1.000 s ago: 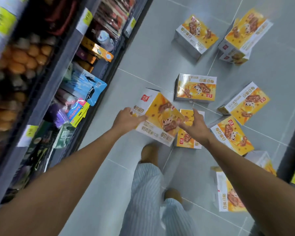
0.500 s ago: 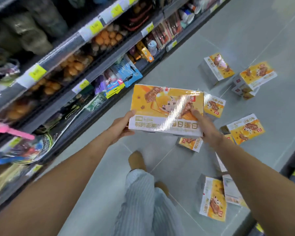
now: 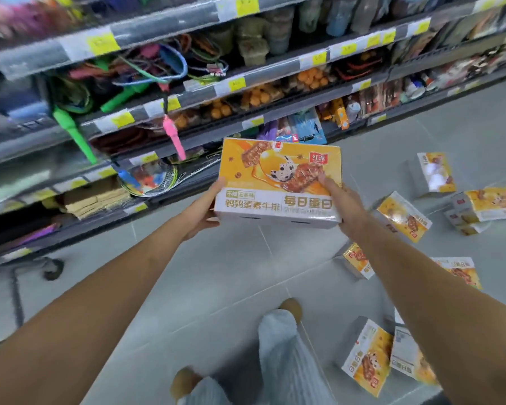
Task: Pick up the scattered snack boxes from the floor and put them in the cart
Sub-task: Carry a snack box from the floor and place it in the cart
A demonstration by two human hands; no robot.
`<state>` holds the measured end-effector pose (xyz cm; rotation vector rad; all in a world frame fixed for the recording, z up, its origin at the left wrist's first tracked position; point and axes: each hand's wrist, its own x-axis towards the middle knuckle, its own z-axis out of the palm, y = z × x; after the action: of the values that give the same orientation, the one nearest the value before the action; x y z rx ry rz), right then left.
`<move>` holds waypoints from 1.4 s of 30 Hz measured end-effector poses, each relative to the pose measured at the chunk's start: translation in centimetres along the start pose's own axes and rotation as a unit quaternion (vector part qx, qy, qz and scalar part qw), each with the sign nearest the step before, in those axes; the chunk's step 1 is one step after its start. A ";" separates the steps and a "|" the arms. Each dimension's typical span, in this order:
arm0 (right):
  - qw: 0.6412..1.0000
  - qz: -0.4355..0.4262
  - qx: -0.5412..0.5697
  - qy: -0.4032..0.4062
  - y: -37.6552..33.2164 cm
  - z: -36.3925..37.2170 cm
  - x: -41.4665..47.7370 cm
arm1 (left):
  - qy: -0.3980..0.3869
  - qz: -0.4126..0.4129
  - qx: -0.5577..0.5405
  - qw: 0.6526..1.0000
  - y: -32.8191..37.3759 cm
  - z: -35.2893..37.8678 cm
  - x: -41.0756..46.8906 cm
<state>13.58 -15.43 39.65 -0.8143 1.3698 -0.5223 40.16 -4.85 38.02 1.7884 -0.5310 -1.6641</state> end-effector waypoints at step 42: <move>0.764 -0.024 -0.438 -0.473 11.1 92.3 -28.5 | 0.496 0.056 -0.522 0.692 -32.0 -63.8 -42.9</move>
<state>98.16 31.56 49.64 -1.5843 0.5503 0.5579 93.78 58.08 47.75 1.3491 0.6855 -0.4182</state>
